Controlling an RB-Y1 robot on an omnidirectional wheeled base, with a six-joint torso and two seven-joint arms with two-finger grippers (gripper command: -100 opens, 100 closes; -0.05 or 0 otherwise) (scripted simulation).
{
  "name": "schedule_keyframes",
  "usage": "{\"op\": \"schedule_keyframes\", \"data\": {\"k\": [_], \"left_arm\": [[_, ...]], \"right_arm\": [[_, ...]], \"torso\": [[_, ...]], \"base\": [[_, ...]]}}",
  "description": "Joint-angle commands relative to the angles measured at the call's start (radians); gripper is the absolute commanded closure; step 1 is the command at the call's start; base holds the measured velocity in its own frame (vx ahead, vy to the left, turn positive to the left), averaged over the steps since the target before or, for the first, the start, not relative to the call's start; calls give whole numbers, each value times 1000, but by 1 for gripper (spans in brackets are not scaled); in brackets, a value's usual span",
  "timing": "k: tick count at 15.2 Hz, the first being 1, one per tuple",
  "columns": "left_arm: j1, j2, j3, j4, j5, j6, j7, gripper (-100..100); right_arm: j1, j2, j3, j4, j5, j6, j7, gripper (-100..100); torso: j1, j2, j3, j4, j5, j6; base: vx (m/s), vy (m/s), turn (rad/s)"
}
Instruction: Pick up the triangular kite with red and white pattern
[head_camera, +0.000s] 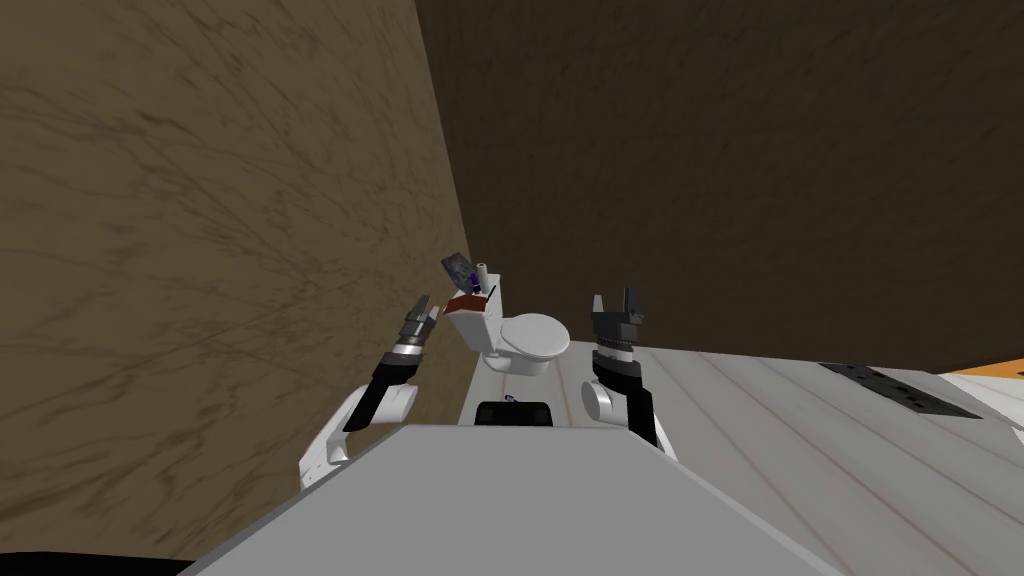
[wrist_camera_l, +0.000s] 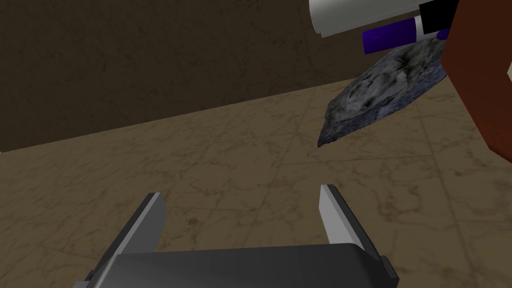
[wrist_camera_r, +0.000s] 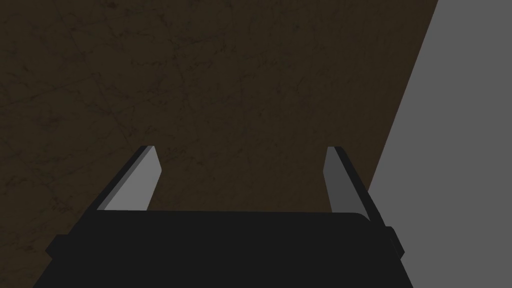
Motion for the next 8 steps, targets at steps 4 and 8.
{"op": "schedule_keyframes", "data": {"k": [4,8], "left_arm": [[-22,-34,2,67,15,6,8,-100],[-39,-61,6,123,30,12,17,-100]], "right_arm": [[0,0,0,0,0,0,0,0],[0,0,0,0,0,0,0,0]], "torso": [[0,-1,-1,0,0,0],[0,-3,-2,-1,0,0]], "base": [[8,-27,46],[24,-22,28]]}}
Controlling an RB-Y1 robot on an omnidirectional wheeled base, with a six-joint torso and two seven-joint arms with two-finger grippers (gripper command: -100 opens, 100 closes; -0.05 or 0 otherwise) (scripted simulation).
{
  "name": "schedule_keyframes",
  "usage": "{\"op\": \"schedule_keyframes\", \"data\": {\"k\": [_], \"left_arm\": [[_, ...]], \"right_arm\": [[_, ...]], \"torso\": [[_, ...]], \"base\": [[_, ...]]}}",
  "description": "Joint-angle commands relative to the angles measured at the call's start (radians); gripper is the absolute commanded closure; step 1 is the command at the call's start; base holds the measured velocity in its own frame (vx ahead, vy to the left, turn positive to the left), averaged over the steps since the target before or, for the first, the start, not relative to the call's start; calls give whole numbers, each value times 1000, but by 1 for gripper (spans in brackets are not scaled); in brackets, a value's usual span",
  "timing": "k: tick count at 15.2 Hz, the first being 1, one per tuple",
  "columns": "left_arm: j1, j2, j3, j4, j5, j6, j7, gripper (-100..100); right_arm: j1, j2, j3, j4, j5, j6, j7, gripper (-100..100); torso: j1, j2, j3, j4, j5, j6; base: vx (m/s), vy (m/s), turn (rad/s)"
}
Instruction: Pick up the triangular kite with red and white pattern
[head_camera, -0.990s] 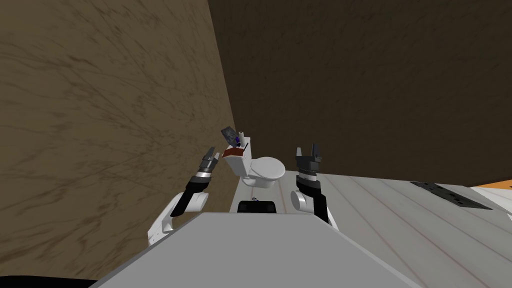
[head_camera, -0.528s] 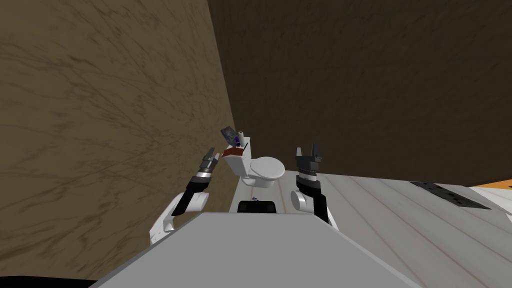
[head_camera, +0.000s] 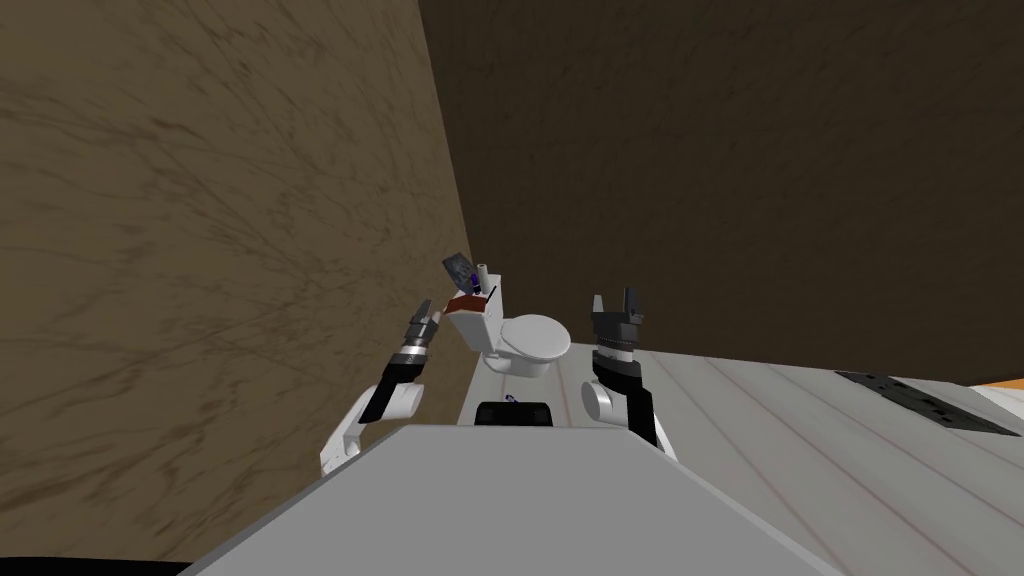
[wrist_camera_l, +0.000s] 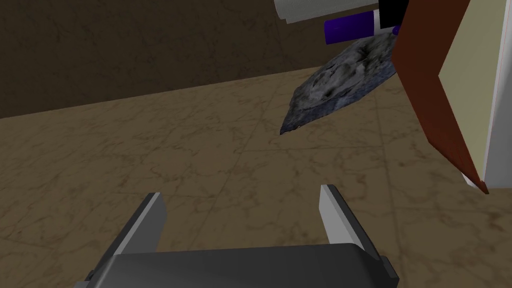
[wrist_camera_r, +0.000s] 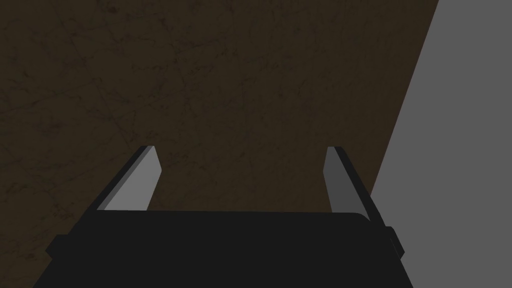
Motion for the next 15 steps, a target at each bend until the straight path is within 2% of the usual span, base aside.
{"op": "schedule_keyframes", "data": {"k": [1,6,15], "left_arm": [[-12,-13,4,38,10,1,7,-100],[-27,-35,8,85,23,6,14,-100],[-32,-43,9,102,27,8,17,-100]], "right_arm": [[0,0,0,0,0,0,0,0],[0,0,0,0,0,0,0,0],[0,0,0,0,0,0,0,0]], "torso": [[0,0,0,0,0,0],[0,0,0,0,0,0],[0,1,1,0,0,0]], "base": [[25,-29,47],[23,-24,29],[9,-18,0]]}}
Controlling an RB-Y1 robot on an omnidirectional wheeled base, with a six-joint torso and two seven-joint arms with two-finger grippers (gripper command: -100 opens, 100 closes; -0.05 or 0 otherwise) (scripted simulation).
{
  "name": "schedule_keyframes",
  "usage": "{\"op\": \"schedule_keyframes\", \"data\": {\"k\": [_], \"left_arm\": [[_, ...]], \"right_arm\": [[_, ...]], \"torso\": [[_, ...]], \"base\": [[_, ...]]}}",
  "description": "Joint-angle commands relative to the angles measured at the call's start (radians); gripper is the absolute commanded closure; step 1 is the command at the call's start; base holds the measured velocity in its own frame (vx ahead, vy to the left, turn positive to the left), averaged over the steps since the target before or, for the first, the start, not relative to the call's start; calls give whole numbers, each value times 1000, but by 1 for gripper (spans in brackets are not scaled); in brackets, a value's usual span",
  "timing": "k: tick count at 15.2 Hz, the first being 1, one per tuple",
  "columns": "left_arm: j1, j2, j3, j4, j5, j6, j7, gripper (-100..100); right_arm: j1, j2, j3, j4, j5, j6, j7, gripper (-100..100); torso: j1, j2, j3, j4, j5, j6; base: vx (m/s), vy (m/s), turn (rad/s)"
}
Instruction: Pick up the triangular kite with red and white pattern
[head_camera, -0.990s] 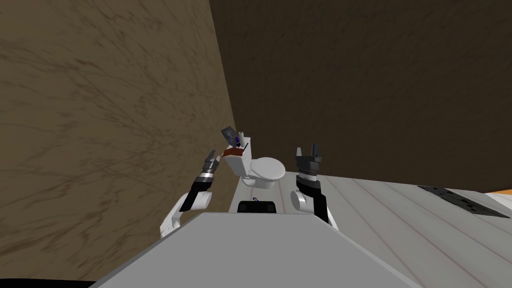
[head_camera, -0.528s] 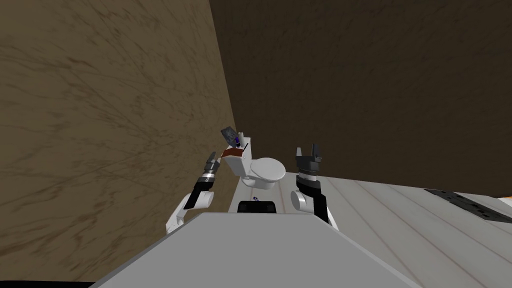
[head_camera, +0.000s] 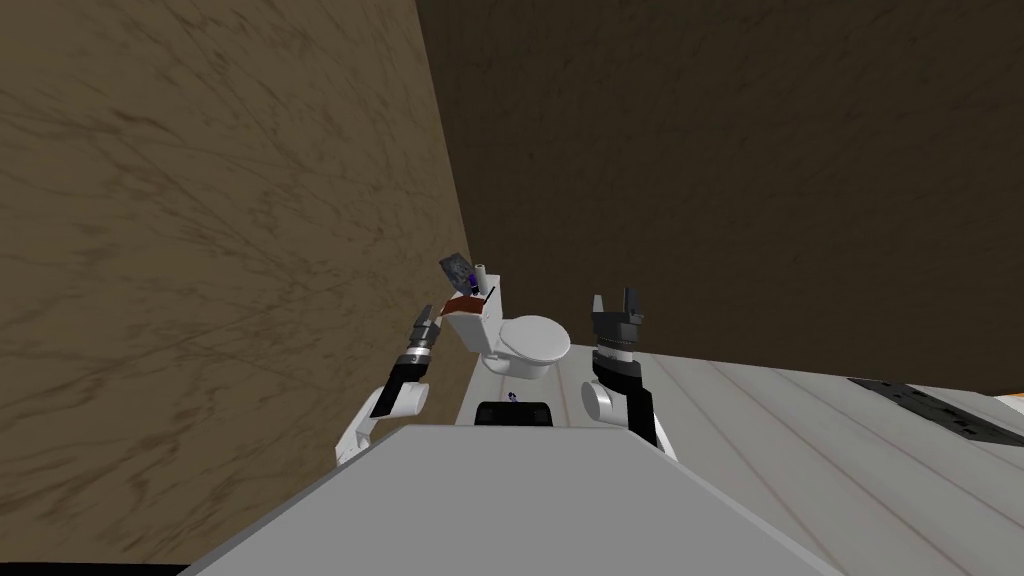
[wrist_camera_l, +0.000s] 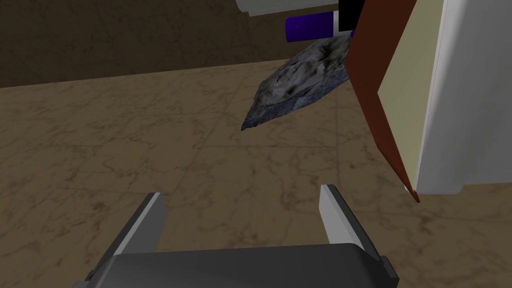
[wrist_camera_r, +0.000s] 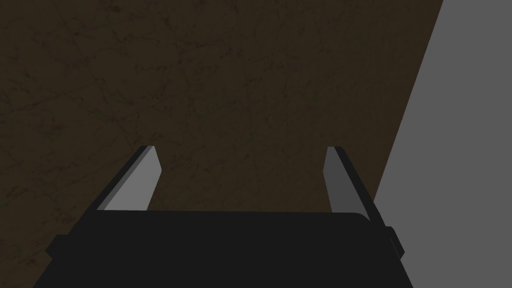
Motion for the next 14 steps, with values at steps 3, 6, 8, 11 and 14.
{"op": "schedule_keyframes", "data": {"k": [3,6,8,11,14], "left_arm": [[-5,-8,1,17,5,1,3,-100],[-11,-15,3,34,9,3,5,-100],[-11,-15,3,34,9,3,5,-100],[-11,-15,3,34,9,3,5,-100],[-11,-15,3,34,9,3,5,-100]], "right_arm": [[0,0,0,0,0,0,0,0],[0,0,0,0,0,0,0,0],[0,0,0,0,0,0,0,0],[0,0,0,0,0,0,0,0],[0,0,0,0,0,0,0,0]], "torso": [[0,0,0,0,0,0],[0,0,0,0,0,0],[0,0,0,0,0,0],[1,1,0,0,0,0],[1,1,1,0,0,0]], "base": [[12,-20,-15],[11,-24,-9],[5,-23,1],[-1,-10,-18],[-5,-13,9]]}}
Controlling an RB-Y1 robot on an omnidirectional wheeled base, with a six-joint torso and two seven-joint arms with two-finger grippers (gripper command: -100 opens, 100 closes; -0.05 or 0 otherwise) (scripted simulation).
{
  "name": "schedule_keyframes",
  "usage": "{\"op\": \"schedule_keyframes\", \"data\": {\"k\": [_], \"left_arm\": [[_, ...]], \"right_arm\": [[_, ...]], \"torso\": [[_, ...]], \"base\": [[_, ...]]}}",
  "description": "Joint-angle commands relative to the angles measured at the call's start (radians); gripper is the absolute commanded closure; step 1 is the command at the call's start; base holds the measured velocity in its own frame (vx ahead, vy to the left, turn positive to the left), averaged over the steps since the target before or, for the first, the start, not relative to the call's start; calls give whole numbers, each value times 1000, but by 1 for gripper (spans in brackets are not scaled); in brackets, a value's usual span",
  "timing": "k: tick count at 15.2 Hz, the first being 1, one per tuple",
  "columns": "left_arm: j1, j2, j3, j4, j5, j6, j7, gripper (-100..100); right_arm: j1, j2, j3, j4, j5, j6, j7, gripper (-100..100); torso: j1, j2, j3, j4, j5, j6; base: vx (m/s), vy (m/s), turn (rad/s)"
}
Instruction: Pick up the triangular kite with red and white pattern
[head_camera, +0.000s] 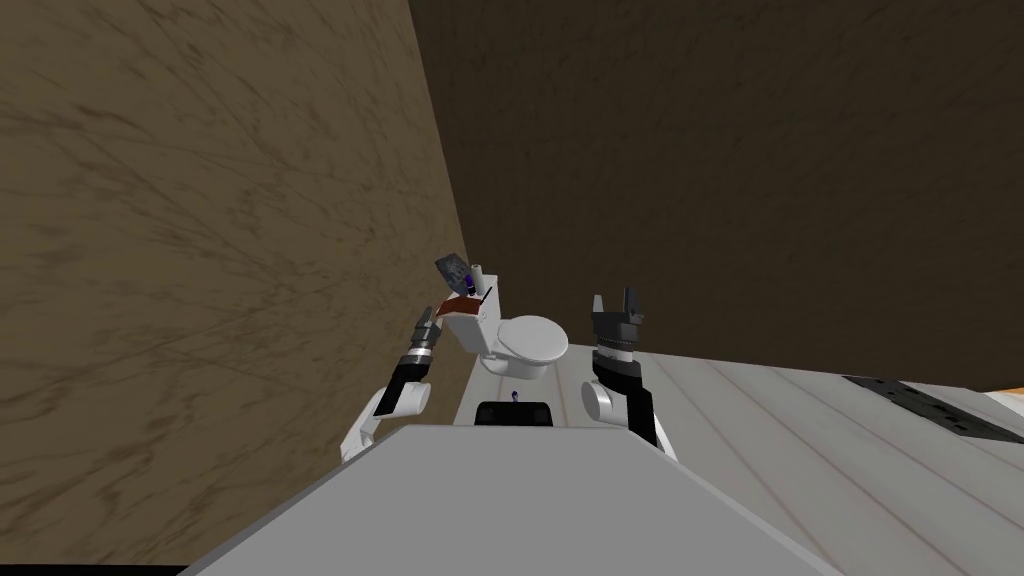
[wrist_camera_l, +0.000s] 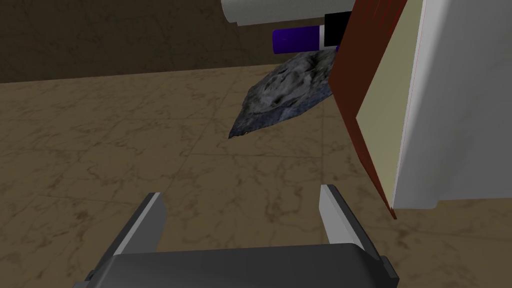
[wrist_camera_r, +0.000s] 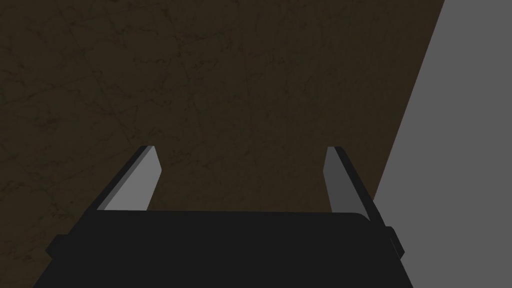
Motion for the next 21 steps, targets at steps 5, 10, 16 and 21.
{"op": "schedule_keyframes", "data": {"k": [5,10,16,21], "left_arm": [[-24,-34,11,84,25,8,15,-100],[-45,-55,21,156,46,15,28,-100],[-67,-111,32,232,69,22,42,-100],[-64,-94,33,210,68,30,42,100]], "right_arm": [[0,0,0,0,0,0,0,0],[0,0,0,0,0,0,0,0],[0,0,0,0,0,0,0,0],[0,0,0,0,0,0,0,0]], "torso": [[-1,-2,-1,0,0,0],[0,-10,-6,-2,0,0],[-1,-6,-3,-1,0,0],[1,-3,-2,-1,0,0]], "base": [[27,-22,41],[126,-25,40],[64,-27,36],[36,-2,-1]]}}
